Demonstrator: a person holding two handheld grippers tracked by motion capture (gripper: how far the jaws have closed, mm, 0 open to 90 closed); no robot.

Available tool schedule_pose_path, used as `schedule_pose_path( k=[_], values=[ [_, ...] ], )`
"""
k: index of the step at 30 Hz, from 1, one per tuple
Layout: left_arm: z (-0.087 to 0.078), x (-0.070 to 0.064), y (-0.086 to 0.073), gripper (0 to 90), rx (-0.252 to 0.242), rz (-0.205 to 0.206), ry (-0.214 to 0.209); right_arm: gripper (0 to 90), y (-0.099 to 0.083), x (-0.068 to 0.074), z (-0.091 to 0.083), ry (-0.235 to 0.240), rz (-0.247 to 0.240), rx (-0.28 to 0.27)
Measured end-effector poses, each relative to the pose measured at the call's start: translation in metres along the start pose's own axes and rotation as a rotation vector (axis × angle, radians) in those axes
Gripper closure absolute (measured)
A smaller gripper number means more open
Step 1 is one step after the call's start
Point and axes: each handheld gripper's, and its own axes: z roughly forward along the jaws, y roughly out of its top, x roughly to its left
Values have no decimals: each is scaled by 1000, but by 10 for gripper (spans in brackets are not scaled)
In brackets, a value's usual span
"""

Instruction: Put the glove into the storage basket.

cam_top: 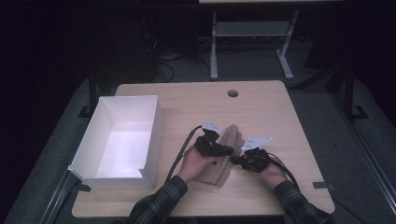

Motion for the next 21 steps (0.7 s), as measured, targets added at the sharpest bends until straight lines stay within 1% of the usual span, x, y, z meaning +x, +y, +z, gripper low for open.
schedule_pose_path(
  k=[3, 4, 6, 8, 9, 11, 13, 15, 16, 17, 18, 19, 21],
  values=[
    [-8, -2, 2, 800, -21, 0, -2, 806, -1, -1, -5, -7, 6, 2],
    [-10, -3, 2, 835, -19, -1, -8, 760, -1, -2, -7, -17, 16, 2],
    [-11, -4, 2, 894, -6, 6, -13, 705, -3, -4, -14, -47, 16, -4],
    [-8, -6, -1, 895, 8, 8, -14, 645, -7, -7, -19, -57, 37, -17],
    [-6, -7, -3, 895, 19, 11, -14, 601, -9, -8, -21, -71, 48, -15],
    [0, -10, -8, 895, 36, 12, -11, 524, -13, -12, -25, -103, 53, -17],
    [4, -13, -13, 895, 56, 18, -6, 438, -17, -16, -28, -137, 75, -15],
    [6, -14, -16, 894, 75, 29, -3, 390, -20, -19, -31, -157, 91, -12],
    [7, -14, -18, 895, 82, 19, -1, 365, -23, -22, -33, -168, 93, -15],
    [6, -13, -20, 895, 105, 35, 2, 342, -25, -24, -34, -178, 103, -12],
    [7, -13, -22, 895, 108, 28, 7, 320, -27, -26, -36, -189, 118, -7],
    [6, -13, -24, 895, 122, 36, 12, 305, -30, -28, -37, -196, 122, -6],
    [3, -13, -26, 895, 128, 33, 21, 277, -33, -31, -40, -214, 128, 4]
  ],
)
